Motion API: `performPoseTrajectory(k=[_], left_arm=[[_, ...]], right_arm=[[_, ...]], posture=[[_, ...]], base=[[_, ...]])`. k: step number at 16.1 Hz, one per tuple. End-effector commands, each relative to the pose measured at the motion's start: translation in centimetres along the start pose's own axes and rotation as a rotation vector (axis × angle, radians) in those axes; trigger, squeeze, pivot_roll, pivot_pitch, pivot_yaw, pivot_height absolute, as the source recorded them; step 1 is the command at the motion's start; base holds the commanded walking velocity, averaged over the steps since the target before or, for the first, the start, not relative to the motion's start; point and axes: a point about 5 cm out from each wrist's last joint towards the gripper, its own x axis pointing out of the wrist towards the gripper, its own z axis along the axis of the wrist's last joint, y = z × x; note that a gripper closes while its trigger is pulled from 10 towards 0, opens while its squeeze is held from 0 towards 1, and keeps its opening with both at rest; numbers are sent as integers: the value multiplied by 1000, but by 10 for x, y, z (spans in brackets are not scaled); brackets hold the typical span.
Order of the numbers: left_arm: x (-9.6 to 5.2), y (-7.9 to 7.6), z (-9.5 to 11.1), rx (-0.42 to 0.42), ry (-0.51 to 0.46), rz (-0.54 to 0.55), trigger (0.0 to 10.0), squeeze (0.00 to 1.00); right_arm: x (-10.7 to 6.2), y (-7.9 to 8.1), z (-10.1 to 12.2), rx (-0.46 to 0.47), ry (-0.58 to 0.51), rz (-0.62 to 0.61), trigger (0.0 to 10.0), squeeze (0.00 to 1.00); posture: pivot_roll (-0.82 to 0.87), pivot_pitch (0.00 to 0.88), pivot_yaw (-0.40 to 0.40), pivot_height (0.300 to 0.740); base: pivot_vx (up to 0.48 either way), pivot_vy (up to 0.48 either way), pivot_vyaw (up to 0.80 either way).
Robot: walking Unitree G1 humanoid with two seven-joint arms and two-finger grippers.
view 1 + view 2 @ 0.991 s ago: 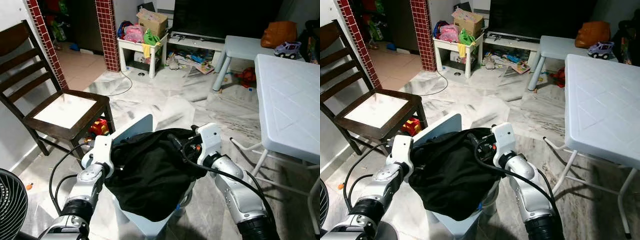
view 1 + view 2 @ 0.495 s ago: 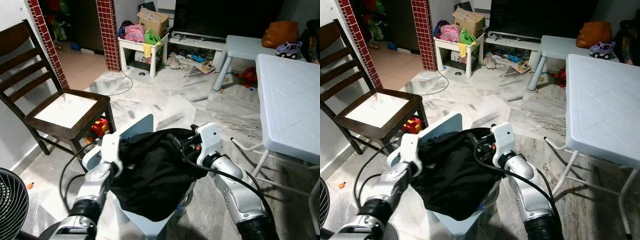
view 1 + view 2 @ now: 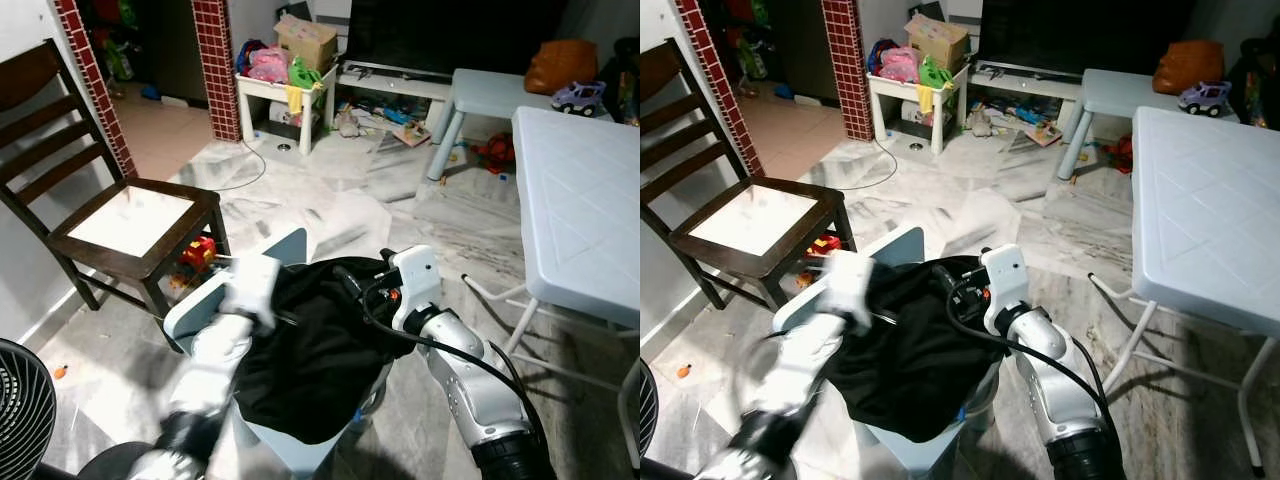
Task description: Hang hanger
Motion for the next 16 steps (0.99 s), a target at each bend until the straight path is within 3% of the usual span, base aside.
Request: performPoseTrajectory(k=[1, 5, 7, 10, 16], left_arm=[[-8, 13, -4, 34, -4, 56, 10000, 1000], [-22, 23, -19, 6, 66, 114, 10000, 1000], [-26, 18, -31, -69, 148, 133, 10000, 1000], [-22, 14, -33, -90, 161, 127, 10000, 1000], [-51, 22, -42, 61, 235, 51, 10000, 1000]], right_arm=[[2, 1, -1, -5, 5, 8, 10000, 0], [4, 3, 0, -1, 4, 15, 10000, 0], [4, 3, 0, 2, 2, 16, 10000, 0], [3, 3, 0, -4, 2, 20, 10000, 0], [-4, -7, -1, -26, 14, 5, 10000, 0]], posture=[[-8, 0, -35, 740], [5, 0, -37, 740], [6, 0, -41, 740], [-7, 0, -35, 740], [-8, 0, -42, 740]], base=[[0, 0, 0], [0, 0, 0], [0, 0, 0], [0, 0, 0], [0, 0, 0]])
